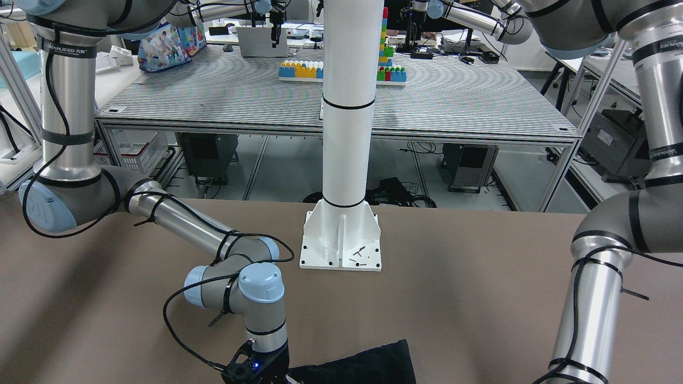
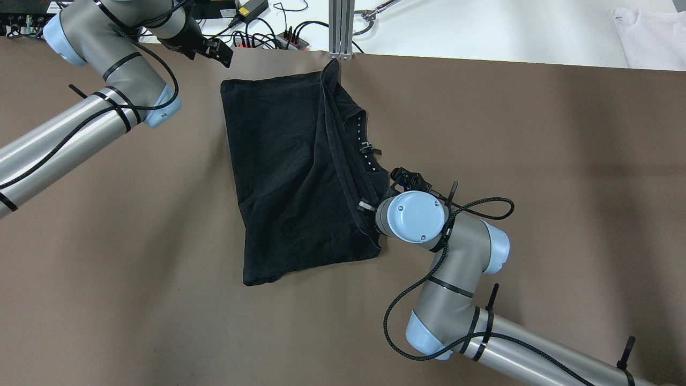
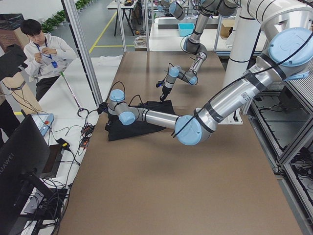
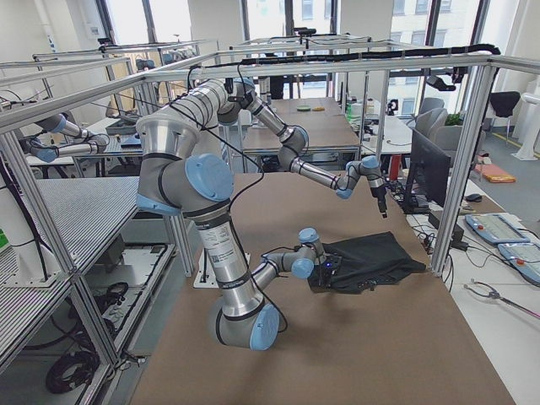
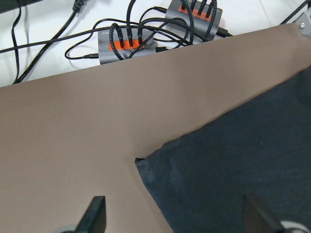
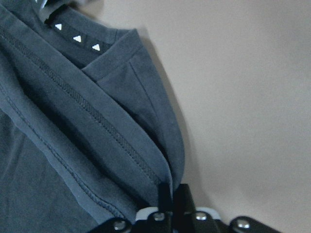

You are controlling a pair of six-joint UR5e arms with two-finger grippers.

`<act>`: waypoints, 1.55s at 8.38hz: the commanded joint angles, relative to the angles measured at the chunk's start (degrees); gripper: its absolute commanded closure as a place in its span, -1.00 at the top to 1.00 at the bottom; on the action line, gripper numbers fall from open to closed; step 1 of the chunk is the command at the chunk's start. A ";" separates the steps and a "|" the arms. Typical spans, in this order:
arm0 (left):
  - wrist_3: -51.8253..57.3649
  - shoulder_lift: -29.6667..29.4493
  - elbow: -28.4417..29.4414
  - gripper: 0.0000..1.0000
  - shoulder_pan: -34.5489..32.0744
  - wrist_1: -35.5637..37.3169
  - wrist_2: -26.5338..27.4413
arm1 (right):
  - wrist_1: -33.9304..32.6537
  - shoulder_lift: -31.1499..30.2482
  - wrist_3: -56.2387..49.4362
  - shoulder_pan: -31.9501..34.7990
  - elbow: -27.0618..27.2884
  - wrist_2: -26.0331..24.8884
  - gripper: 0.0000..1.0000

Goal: Fold clothes

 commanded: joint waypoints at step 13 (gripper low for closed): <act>-1.15 2.96 -4.40 1.00 1.49 0.03 -0.18 | -1.76 -12.75 -7.40 -9.34 21.15 -3.67 0.89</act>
